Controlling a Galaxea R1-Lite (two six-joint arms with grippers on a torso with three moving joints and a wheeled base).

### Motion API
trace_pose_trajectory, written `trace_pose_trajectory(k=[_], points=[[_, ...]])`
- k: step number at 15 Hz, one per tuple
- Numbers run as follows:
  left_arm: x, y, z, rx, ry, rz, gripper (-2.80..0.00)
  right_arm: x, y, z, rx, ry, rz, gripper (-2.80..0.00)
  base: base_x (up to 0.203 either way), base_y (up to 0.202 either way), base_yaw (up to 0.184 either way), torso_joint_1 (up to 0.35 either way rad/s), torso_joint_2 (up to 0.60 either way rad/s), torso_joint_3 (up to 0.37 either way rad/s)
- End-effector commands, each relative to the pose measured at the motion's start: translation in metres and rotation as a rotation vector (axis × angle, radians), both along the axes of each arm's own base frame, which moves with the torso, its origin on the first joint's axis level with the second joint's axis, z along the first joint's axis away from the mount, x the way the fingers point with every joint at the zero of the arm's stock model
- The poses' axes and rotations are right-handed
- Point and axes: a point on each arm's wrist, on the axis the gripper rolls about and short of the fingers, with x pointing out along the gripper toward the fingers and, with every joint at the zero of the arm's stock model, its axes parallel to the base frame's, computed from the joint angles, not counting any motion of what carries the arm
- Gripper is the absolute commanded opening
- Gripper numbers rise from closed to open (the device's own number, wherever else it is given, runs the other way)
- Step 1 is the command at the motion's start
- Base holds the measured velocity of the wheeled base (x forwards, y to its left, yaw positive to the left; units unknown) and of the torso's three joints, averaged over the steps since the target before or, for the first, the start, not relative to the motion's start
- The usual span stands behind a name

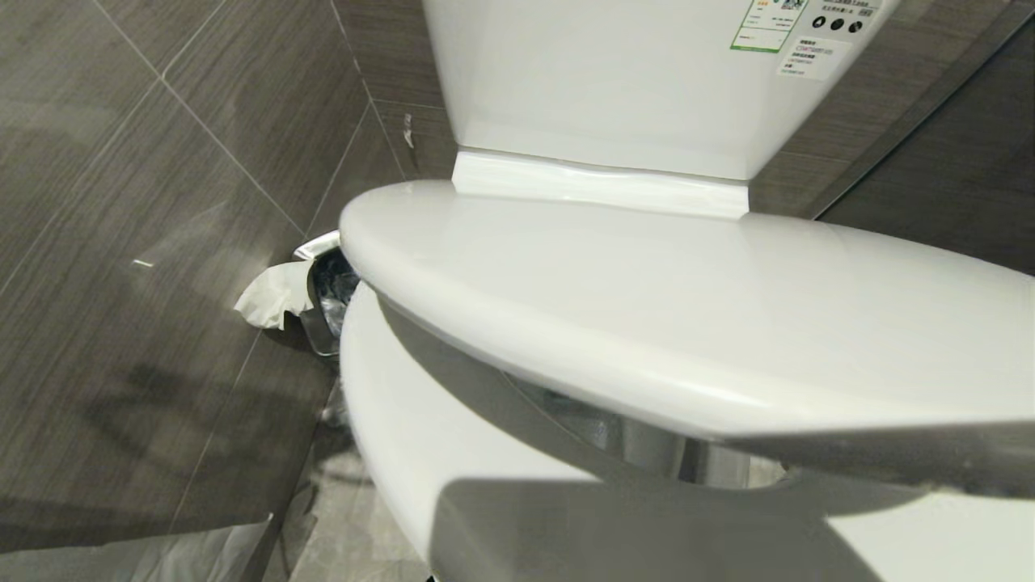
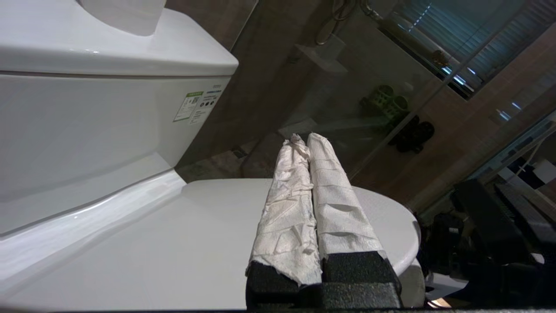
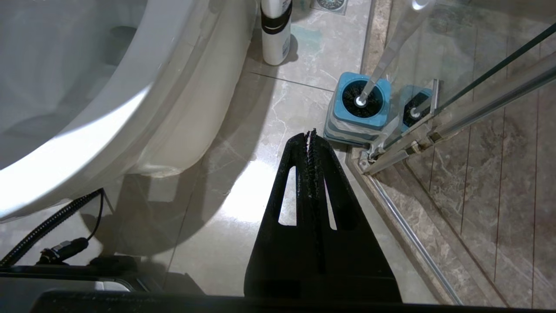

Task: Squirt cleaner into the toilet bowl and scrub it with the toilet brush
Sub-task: Close the toilet lid

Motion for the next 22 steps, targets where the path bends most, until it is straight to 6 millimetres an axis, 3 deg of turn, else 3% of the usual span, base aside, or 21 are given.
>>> trace_pose_trajectory(k=[1, 5, 10, 14, 19, 22], points=[[-0.009, 0.007, 0.004, -0.001, -0.003, 0.026, -2.80, 0.000, 0.000, 0.000, 0.000, 0.001, 0.000, -2.80, 0.000, 0.000, 0.000, 0.000, 0.00, 0.000], [-0.016, 0.023, 0.007, 0.037, 0.153, 0.170, -2.80, 0.000, 0.000, 0.000, 0.000, 0.001, 0.000, -2.80, 0.000, 0.000, 0.000, 0.000, 0.00, 0.000], [0.013, 0.025, -0.006, 0.122, 0.069, 0.558, -2.80, 0.000, 0.000, 0.000, 0.000, 0.001, 0.001, -2.80, 0.000, 0.000, 0.000, 0.000, 0.00, 0.000], [0.012, 0.024, 0.001, 0.151, 0.003, 0.619, -2.80, 0.000, 0.000, 0.000, 0.000, 0.001, 0.000, -2.80, 0.000, 0.000, 0.000, 0.000, 0.00, 0.000], [-0.016, 0.026, 0.020, 0.201, 0.141, 0.594, -2.80, 0.000, 0.000, 0.000, 0.000, 0.001, 0.000, -2.80, 0.000, 0.000, 0.000, 0.000, 0.00, 0.000], [-0.017, 0.026, 0.020, 0.210, 0.170, 0.596, -2.80, 0.000, 0.000, 0.000, 0.000, 0.001, 0.002, -2.80, 0.000, 0.000, 0.000, 0.000, 0.00, 0.000]])
